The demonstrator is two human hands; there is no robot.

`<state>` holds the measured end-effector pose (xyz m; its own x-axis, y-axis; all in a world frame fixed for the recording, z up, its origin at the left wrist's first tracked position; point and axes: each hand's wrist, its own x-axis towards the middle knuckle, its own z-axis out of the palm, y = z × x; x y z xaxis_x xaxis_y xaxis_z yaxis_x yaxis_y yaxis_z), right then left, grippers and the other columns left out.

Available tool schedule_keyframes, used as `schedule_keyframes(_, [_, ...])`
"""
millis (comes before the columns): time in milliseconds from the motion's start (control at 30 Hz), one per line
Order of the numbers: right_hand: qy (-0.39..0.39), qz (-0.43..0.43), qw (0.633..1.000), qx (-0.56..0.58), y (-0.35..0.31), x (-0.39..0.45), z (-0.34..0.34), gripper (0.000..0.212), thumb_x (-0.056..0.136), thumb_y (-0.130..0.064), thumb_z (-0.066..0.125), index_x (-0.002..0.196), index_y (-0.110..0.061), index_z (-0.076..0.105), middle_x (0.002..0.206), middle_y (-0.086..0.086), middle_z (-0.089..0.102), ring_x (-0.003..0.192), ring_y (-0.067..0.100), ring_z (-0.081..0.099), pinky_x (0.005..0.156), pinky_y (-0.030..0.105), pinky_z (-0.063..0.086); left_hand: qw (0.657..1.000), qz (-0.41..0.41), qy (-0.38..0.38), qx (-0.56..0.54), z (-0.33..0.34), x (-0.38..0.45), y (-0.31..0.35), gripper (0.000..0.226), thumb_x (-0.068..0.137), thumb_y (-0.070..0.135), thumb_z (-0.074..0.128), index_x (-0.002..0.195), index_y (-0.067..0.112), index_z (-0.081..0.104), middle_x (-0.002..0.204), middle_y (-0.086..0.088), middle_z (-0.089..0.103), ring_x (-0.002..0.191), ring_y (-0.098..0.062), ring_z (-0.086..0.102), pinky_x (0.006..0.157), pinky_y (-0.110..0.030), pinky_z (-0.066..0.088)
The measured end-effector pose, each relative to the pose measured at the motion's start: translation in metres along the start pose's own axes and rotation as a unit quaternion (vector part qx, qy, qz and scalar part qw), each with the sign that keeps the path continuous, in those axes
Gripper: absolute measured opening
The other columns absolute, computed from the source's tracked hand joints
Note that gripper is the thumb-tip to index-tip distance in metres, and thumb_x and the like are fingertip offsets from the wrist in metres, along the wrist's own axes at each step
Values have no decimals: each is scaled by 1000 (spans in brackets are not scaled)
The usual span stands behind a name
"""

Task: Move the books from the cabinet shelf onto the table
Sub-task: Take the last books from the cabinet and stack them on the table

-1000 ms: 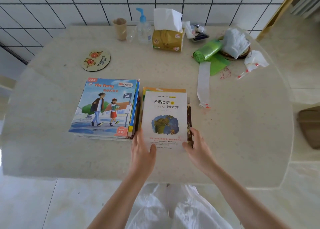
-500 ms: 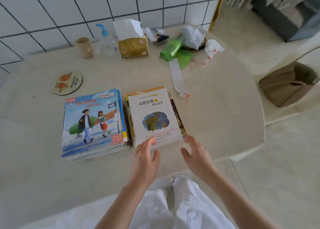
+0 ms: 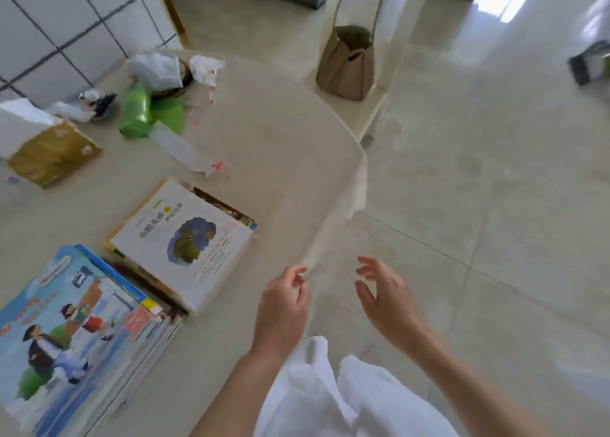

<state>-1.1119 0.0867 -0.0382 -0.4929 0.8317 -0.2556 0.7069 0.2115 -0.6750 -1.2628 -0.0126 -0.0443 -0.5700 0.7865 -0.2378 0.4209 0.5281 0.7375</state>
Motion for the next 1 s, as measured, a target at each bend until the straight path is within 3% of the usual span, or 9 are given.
schedule_keyframes(100, [48,60,997,6,27,-30,-16,40,92,-13,56,131,-14,52,111,-1,65,105,17,61,89,29,46,997,55,-55,25,22,3,21,24,93,16,55,115,23,63,96,5,69,89,-11,59,80,-23,43])
schedule_keyframes(233, [115,133,984,41,72,-81,-40,38,92,-12,56,129,-13,52,109,-2,64,100,15,61,83,20,39,981,135,-131,56,64,-6,55,22,91,13,58,111,20,66,93,5,70,83,-9,61,80,-24,47])
schedule_keyframes(500, [263,289,911,130,157,-217,-77,34,93,-12,53,127,-14,53,108,-4,61,100,8,56,85,17,36,912,280,-286,92,174,-76,113,22,89,10,62,107,21,68,83,9,68,77,2,60,76,-23,49])
schedule_keyframes(733, [318,371,853,184,225,-345,-98,33,96,-16,51,129,-15,50,114,-3,60,105,7,54,87,16,38,864,313,-384,93,276,-201,160,20,93,18,58,109,26,66,83,8,70,81,-6,65,77,-27,52])
schedule_keyframes(900, [368,405,814,195,274,-429,-117,34,97,-16,50,131,-15,49,118,-1,59,107,7,52,88,15,37,829,323,-449,83,349,-283,182,20,92,11,60,108,21,67,81,1,69,80,-16,67,78,-42,56])
schedule_keyframes(1000, [411,425,778,211,300,-479,-128,33,97,-17,49,130,-18,49,117,-4,58,110,6,52,86,11,36,790,355,-487,114,388,-325,201,22,93,15,59,111,26,65,82,8,68,82,-12,66,81,-39,56])
